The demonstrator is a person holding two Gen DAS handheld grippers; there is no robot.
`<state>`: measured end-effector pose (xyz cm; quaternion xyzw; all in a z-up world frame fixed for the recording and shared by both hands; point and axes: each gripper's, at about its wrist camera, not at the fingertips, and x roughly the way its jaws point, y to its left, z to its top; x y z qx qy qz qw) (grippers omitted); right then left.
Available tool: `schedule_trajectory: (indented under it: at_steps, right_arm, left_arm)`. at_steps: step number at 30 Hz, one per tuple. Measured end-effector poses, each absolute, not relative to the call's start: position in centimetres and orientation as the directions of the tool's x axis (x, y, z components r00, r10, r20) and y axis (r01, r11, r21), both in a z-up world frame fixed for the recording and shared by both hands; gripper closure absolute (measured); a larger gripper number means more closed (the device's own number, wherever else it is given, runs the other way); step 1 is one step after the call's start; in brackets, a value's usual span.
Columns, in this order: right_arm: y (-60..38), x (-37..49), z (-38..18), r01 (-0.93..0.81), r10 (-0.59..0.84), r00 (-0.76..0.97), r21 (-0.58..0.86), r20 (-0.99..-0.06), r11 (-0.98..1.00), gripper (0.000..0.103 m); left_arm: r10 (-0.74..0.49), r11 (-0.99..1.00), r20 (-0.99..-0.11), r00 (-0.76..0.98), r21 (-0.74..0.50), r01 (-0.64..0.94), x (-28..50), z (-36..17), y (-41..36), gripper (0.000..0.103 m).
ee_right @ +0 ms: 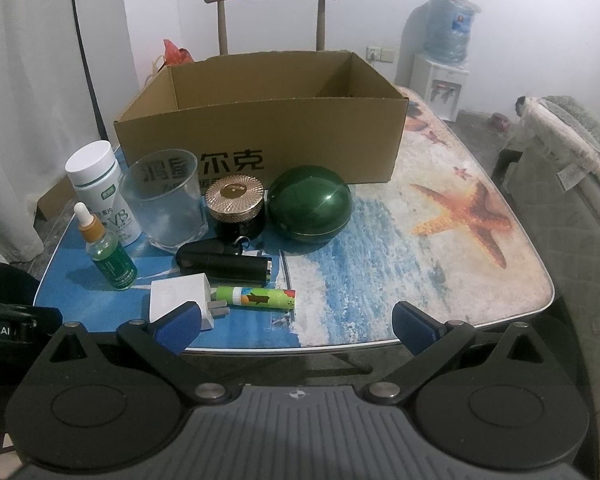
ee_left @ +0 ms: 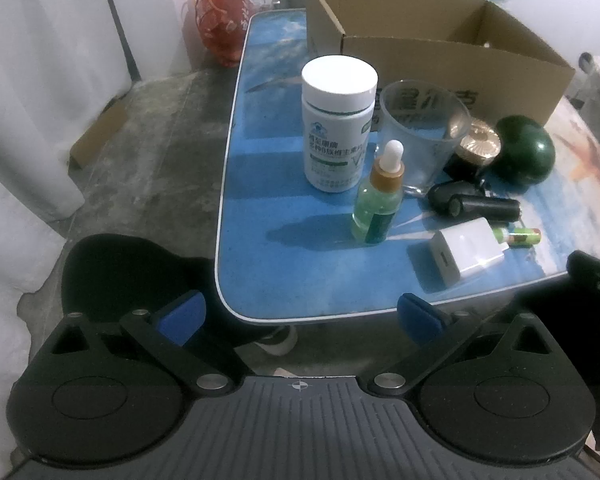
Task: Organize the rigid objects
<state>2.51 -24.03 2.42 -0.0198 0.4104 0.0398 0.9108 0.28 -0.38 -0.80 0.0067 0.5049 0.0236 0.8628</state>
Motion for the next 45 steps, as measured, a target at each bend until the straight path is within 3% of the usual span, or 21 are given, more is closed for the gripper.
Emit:
schedule_trajectory:
  at_steps: [45]
  right_arm:
    - [-24.09,2.73,2.23,-0.089,0.057,0.656,-0.003,-0.752,0.996,0.0]
  left_arm:
    - [0.059,0.998,-0.873,0.483,0.045,-0.041,0.08,-0.95,-0.36,0.001]
